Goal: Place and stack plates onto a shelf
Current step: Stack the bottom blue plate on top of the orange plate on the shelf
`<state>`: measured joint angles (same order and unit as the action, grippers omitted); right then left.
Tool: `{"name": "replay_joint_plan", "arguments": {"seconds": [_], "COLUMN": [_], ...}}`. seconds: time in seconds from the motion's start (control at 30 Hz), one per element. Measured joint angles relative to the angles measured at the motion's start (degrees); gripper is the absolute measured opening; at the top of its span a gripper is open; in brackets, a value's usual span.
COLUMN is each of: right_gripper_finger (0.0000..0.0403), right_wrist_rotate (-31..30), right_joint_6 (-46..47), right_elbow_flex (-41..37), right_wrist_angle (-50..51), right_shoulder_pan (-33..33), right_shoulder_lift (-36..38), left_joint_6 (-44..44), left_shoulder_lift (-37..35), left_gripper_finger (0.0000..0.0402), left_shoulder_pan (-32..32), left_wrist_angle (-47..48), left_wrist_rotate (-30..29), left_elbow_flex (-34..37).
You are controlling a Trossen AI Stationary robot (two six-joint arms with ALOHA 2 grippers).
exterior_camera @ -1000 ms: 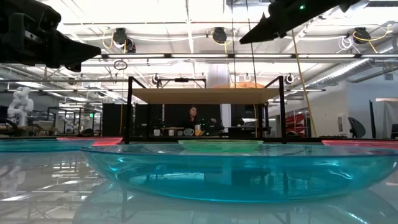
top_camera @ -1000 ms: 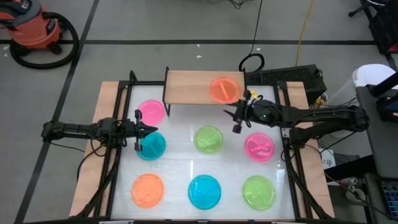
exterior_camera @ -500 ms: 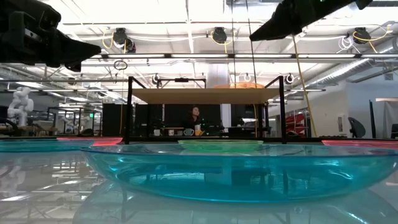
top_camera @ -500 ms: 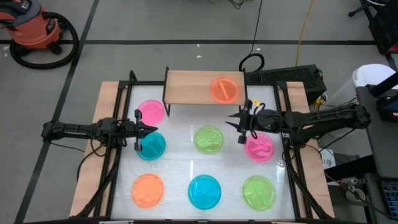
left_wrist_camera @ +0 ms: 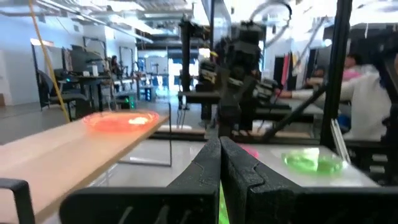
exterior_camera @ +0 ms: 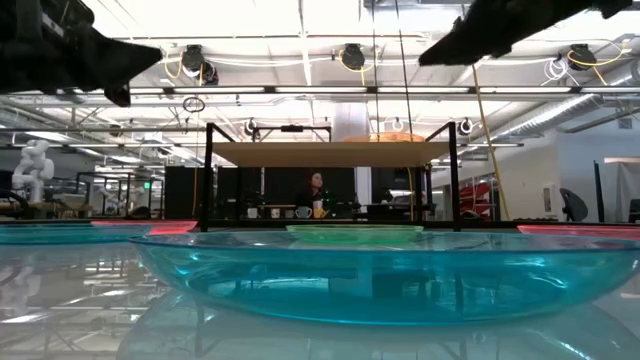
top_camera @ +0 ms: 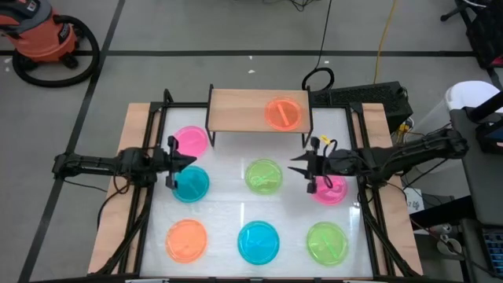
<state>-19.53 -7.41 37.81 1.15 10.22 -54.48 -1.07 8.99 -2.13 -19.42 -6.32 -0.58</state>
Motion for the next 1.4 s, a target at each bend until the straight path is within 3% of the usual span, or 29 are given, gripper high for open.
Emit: {"name": "replay_joint_plan", "arguments": {"seconds": [0.17, 0.37, 0.67, 0.8, 1.0, 1.13, 1.4], "right_gripper_finger": [0.0105, 0.0105, 0.0105, 0.0105, 0.0105, 0.0105, 0.0105], "right_wrist_rotate": [-1.4, -1.4, -1.5, -4.7, -9.7, -13.6, -13.5], "right_joint_6": [-0.4, -0.7, -2.3, -2.3, -2.3, -2.9, -4.1], "right_elbow_flex": [-0.3, -0.3, -0.3, -1.2, -7.6, -11.7, -16.0], "right_wrist_angle": [-0.1, 0.2, 0.3, 0.1, -4.6, -7.7, -13.0], "right_shoulder_pan": [3.1, 6.3, 12.0, 13.8, 14.6, 14.6, 14.6], "right_shoulder_lift": [6.4, 11.2, 12.0, 13.8, 20.3, 24.0, 27.7], "left_joint_6": [0.4, -0.3, -3.1, -5.0, -3.1, -7.3, -23.8], "left_shoulder_lift": [0.0, 6.1, 35.4, 48.8, 66.1, 75.7, 91.7], "left_gripper_finger": [0.0004, 0.0004, 0.0004, 0.0004, 0.0008, 0.0040, 0.0123], "left_shoulder_pan": [0.0, -2.2, -11.1, -16.5, -24.3, -27.9, -32.3], "left_wrist_angle": [-2.3, 16.1, 26.5, 22.3, 16.5, 14.4, 14.6], "left_wrist_rotate": [-1.5, -3.7, -12.7, -12.1, -5.8, -4.9, -7.6], "left_elbow_flex": [-1.8, -13.5, -27.4, -31.4, -38.1, -43.1, -52.9]}}
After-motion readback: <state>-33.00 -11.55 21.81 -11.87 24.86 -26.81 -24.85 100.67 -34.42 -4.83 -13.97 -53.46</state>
